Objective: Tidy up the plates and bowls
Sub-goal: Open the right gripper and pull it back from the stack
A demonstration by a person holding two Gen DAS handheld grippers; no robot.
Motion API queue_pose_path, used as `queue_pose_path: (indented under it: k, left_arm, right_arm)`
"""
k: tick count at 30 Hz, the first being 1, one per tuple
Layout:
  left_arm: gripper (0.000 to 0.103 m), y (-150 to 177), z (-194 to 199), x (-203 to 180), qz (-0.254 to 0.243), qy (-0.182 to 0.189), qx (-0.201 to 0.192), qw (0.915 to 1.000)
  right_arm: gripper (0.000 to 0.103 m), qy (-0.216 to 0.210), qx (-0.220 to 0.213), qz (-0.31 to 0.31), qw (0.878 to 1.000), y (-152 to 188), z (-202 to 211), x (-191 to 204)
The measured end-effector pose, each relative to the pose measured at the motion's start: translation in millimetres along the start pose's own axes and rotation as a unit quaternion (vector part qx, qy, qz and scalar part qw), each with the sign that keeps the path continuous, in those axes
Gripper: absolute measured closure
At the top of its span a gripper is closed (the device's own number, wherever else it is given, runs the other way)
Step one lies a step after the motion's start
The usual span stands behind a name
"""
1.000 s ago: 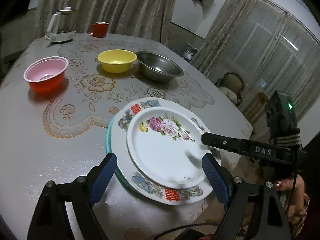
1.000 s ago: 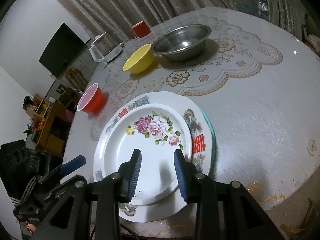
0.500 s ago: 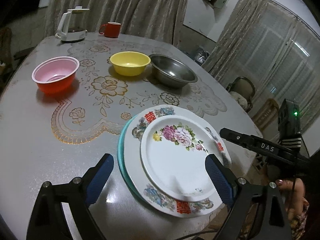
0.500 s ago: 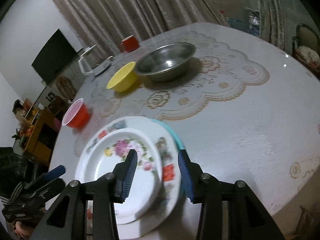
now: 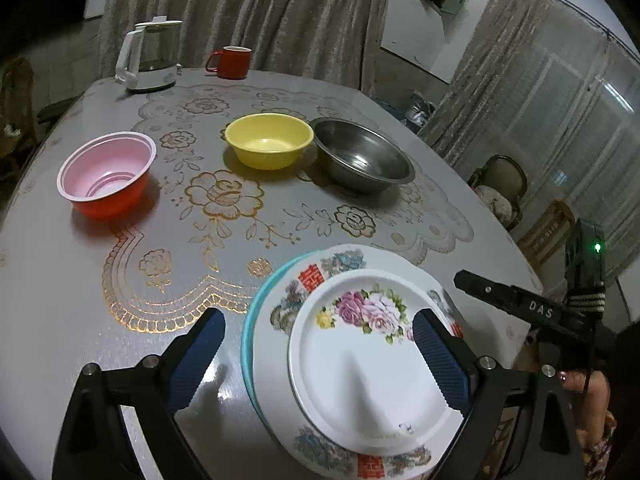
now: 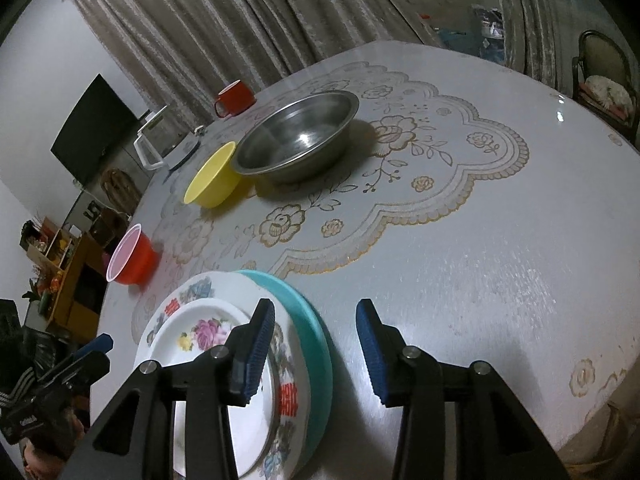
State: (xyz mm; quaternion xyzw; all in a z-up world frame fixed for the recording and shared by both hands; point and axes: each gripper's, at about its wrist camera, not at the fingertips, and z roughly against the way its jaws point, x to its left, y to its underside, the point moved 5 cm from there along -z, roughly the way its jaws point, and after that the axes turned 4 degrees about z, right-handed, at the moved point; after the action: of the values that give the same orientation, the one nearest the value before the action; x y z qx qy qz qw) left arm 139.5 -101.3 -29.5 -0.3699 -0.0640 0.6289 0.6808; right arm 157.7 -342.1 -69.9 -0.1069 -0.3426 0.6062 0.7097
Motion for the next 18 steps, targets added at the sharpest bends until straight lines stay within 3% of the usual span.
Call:
queue_pose_path:
  k: [18]
  left_arm:
    - [0.007,-20,-23,2,-0.007,-0.057,0.009,0.9983]
  right_arm:
    - [0.061,-0.003,0.012,0.003,1.000,-20,-17,-9]
